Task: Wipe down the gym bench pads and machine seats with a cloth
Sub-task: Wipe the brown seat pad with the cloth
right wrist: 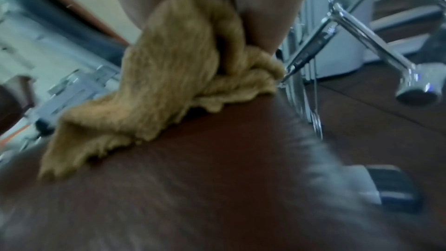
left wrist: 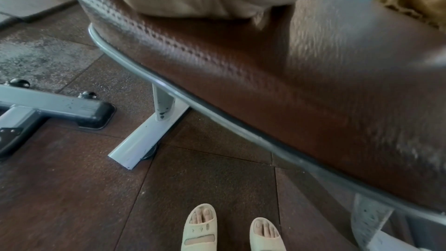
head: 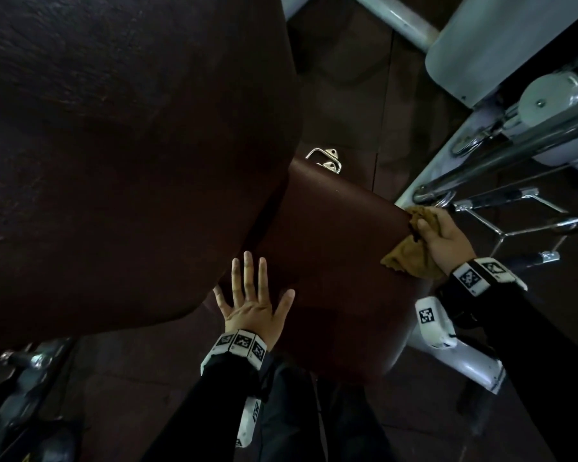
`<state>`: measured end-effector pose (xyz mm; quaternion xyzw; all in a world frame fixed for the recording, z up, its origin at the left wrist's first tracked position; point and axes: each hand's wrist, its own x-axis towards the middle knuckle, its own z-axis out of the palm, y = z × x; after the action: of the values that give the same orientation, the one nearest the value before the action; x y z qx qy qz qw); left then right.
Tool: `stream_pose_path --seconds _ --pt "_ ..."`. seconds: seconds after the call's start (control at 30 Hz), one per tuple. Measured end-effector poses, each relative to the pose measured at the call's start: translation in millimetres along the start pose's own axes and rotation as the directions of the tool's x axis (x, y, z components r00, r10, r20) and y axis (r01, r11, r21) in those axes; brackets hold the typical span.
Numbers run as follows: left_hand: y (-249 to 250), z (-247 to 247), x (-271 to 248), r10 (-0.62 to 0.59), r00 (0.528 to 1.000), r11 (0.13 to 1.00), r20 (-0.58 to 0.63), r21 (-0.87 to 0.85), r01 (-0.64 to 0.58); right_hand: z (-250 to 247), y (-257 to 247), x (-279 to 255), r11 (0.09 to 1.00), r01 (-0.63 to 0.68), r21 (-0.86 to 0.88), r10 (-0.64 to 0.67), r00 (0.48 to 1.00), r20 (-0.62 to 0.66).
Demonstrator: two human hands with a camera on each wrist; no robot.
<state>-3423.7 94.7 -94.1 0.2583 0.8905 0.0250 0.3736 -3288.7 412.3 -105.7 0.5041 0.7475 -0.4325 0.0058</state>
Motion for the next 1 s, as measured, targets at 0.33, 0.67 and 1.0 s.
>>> stream_pose_path --seconds 0.33,0.67,1.0 --pt "0.0 1.9 -3.1 0.012 0.997 1.000 -0.076 0.029 -0.010 13.8 12.3 -37.1 0.971 -0.048 0.234 0.097 0.974 -0.203" --pt "-0.1 -0.9 -3.7 0.038 0.998 0.999 -0.039 -0.011 -0.039 57.3 48.1 -119.7 0.893 -0.185 0.411 0.293 0.931 -0.216" --pt "-0.2 -2.7 -3.1 0.039 0.999 0.999 -0.013 0.005 -0.039 52.2 33.0 -110.2 0.917 -0.225 0.329 0.311 0.919 -0.240"
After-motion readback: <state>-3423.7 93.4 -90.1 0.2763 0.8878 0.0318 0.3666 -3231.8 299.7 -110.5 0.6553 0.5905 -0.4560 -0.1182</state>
